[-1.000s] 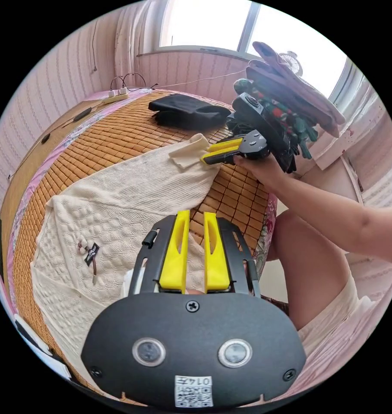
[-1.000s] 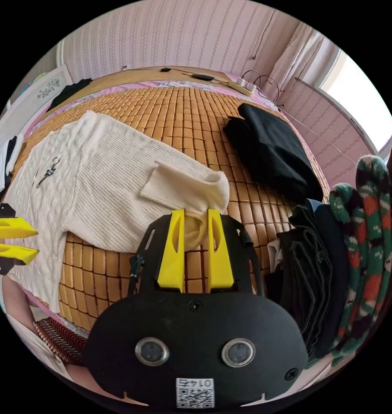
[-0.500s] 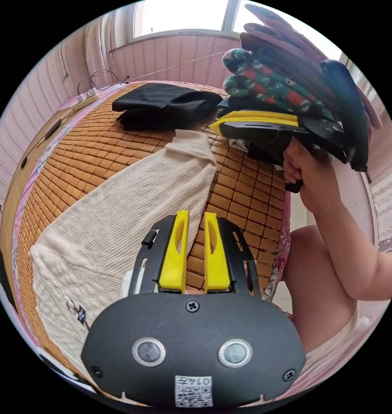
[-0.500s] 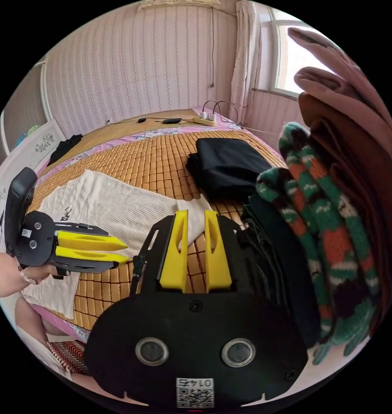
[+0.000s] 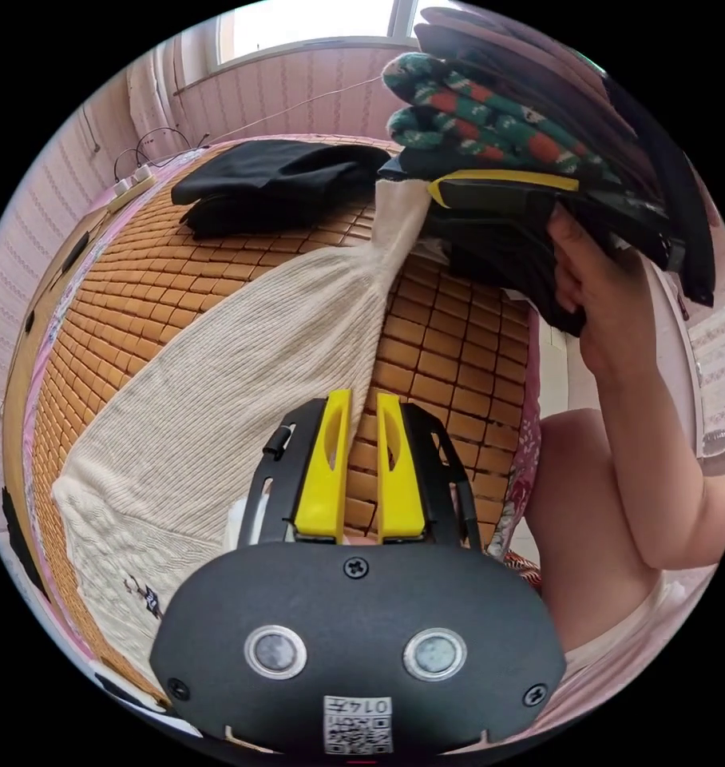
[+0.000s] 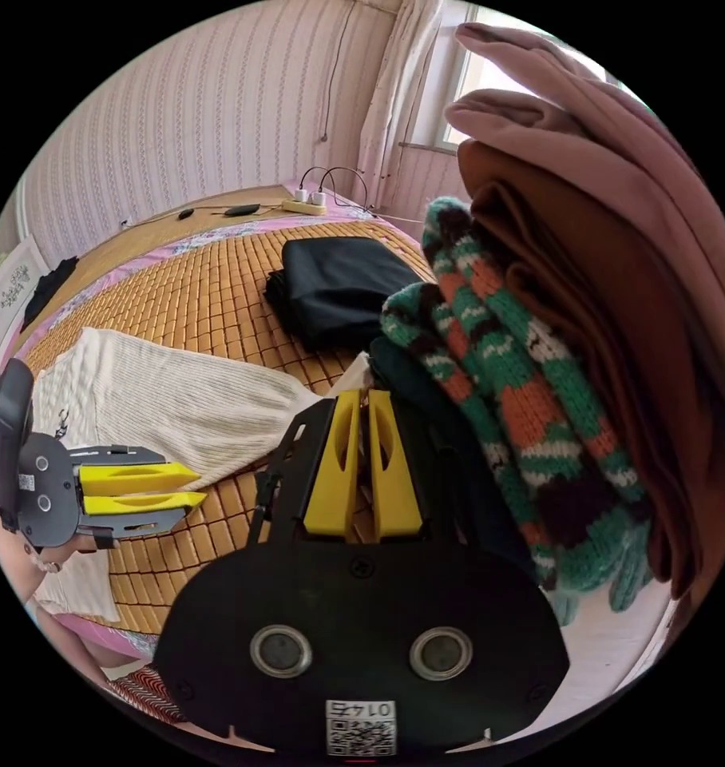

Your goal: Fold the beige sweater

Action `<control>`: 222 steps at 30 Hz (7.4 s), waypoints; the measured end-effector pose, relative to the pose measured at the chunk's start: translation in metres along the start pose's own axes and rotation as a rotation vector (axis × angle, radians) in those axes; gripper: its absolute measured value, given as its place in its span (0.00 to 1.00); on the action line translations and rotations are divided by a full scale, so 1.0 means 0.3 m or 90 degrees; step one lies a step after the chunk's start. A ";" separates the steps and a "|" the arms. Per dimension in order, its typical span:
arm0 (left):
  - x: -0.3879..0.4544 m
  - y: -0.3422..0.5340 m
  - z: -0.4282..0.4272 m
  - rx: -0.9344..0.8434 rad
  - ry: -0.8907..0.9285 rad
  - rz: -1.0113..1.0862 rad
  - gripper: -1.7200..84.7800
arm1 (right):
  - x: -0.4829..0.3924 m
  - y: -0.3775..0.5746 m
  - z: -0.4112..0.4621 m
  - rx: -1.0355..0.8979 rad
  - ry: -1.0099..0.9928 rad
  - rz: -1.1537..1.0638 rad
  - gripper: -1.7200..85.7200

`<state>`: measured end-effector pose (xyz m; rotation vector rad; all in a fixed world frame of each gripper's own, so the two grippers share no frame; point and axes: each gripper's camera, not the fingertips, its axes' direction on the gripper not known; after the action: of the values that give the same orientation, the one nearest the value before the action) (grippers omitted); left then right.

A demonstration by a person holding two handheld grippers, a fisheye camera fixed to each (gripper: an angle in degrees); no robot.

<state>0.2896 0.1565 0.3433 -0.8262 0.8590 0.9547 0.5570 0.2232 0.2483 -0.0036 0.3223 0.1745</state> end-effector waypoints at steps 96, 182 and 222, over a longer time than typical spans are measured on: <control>-0.416 3.034 -1.628 0.167 -0.255 -1.055 0.11 | -3.020 0.548 -0.624 -0.109 -0.425 -1.060 0.08; -0.193 1.361 -0.768 0.058 -0.144 -0.548 0.07 | -0.194 -0.058 0.095 -0.001 -0.190 0.050 0.10; 0.088 -0.314 0.161 -0.058 -0.029 0.011 0.05 | 0.364 0.097 0.397 -0.011 -0.337 0.298 0.09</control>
<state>0.3960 0.1751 0.3593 -0.8731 0.7900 1.0303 0.6915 0.2742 0.3276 0.1011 -0.2135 0.6294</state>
